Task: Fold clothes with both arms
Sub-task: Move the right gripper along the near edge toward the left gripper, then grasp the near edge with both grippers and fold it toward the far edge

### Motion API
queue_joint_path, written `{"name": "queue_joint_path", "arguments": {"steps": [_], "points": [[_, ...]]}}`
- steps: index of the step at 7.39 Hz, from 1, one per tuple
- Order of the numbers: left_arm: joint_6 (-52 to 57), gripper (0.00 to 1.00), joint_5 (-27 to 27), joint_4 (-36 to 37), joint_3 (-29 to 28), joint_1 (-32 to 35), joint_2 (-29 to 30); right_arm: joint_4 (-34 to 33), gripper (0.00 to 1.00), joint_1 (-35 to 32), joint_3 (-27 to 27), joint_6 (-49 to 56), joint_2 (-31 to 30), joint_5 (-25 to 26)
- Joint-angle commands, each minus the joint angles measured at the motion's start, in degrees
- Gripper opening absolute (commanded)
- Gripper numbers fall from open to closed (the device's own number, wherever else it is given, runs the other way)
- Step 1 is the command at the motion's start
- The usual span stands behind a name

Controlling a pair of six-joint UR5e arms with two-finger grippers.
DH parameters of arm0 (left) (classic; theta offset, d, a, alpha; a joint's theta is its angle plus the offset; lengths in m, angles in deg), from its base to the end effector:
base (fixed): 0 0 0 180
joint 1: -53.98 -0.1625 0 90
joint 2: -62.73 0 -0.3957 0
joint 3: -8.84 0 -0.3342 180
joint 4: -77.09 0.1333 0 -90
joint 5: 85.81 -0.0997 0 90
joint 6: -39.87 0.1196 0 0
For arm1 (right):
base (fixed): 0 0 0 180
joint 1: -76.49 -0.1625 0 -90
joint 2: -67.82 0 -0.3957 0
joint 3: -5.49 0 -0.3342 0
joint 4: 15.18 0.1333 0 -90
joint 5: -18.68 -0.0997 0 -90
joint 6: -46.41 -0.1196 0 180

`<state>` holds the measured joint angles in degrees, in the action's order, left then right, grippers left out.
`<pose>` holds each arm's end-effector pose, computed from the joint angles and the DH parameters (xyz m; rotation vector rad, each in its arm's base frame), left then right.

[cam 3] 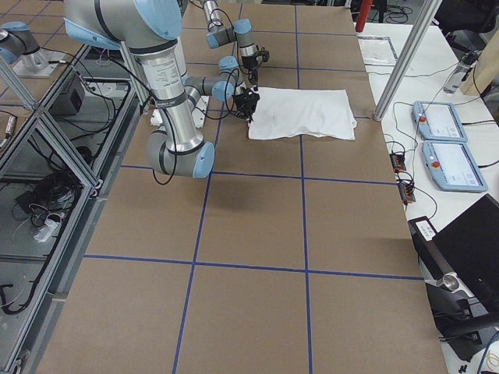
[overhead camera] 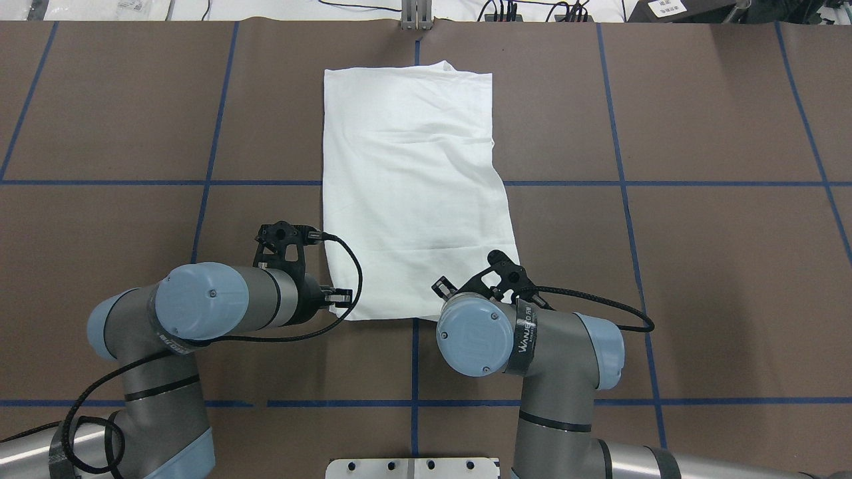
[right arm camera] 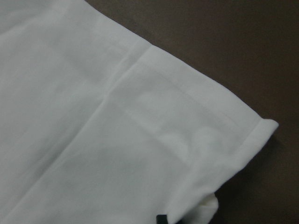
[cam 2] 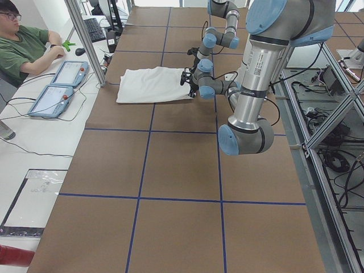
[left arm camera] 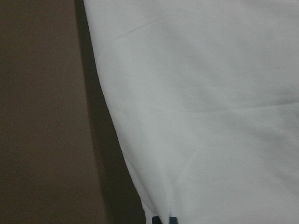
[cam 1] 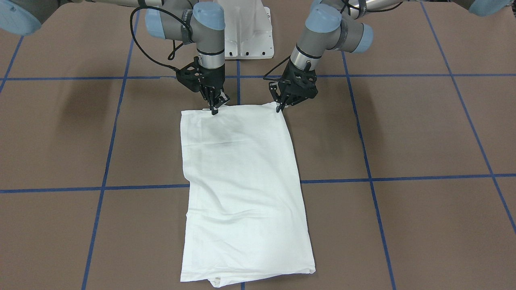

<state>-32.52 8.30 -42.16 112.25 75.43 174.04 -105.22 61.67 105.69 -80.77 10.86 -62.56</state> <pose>0.4844 -0.3243 0.3036 0.3126 1.0732 -0.0198 -0.5537 -0.3032 0.2832 -0.0032 -0.7958 0.9189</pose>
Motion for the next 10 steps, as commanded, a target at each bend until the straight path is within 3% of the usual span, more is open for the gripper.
{"name": "queue_joint_path", "arguments": {"steps": [1, 2, 4, 5, 8, 10], "points": [[0.4, 0.0, 0.6, 0.7, 3.9, 0.2, -0.3, -9.6, 0.0, -0.4, 9.2, 0.2, -0.3, -0.2], [0.3, 0.0, 2.3, 2.9, 7.6, 0.3, -0.6, -19.0, 0.0, 0.1, 17.5, 0.3, 0.0, -0.5], [0.3, 0.0, 5.7, 16.8, 21.8, 0.3, -0.5, -32.3, 0.0, 4.4, 30.6, 0.0, 2.3, -0.5], [0.4, 0.0, 7.2, 24.9, 27.9, 0.2, 0.2, -38.2, 0.0, 4.5, 32.3, 0.0, 7.0, -0.6], [0.6, 0.0, 7.2, 27.8, 24.4, 3.1, 3.5, -37.2, 0.0, 0.2, 27.7, 6.0, 7.6, 0.2], [3.7, 0.0, 7.0, 27.8, 16.2, 7.5, 9.1, -28.6, 0.0, -6.0, 20.0, 11.0, 7.8, -0.1]]}}
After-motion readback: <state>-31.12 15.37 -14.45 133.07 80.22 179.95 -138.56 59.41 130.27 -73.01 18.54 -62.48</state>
